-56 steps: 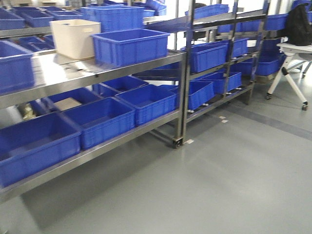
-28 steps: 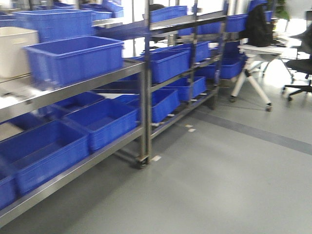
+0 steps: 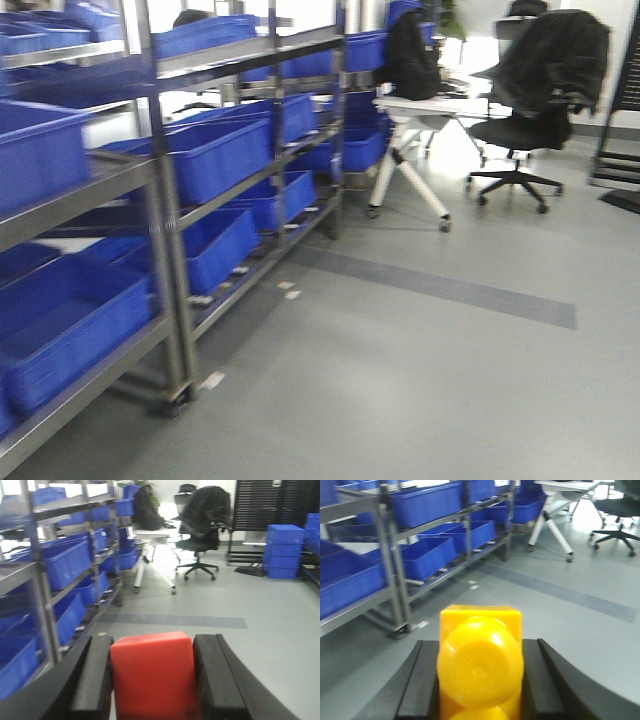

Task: Pick red and yellow blocks into blue bin
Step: 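Drive the base away from the conveyor to the large blue bin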

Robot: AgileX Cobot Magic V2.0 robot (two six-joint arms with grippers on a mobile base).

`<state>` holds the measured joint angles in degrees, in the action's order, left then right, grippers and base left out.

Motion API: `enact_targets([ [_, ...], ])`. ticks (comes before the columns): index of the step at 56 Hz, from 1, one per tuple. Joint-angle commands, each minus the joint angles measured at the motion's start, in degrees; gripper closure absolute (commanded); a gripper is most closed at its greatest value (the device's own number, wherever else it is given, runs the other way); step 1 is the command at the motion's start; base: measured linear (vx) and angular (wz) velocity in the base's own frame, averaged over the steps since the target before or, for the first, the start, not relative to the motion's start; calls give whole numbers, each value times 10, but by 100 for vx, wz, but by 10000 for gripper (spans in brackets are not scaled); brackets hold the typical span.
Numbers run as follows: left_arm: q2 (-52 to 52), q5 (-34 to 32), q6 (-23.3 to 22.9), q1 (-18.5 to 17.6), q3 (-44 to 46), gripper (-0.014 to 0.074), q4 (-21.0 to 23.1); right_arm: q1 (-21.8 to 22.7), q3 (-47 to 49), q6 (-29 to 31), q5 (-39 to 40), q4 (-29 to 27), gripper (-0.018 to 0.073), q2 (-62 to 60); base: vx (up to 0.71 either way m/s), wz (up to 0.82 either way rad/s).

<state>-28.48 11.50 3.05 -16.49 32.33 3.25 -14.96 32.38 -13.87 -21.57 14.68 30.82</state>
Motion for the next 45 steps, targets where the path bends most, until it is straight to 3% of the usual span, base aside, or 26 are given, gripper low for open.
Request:
enact_targets([
  [1,-1,-50,-2,-5,17,594,5,1,16,7,44,12,566,0,59,-42],
  [17,-1,-50,-2,-5,17,594,5,1,16,7,43,12,566,0,60,-25],
  [45,-1,-50,-2,-5,17,594,5,1,16,7,43,12,566,0,59,9],
])
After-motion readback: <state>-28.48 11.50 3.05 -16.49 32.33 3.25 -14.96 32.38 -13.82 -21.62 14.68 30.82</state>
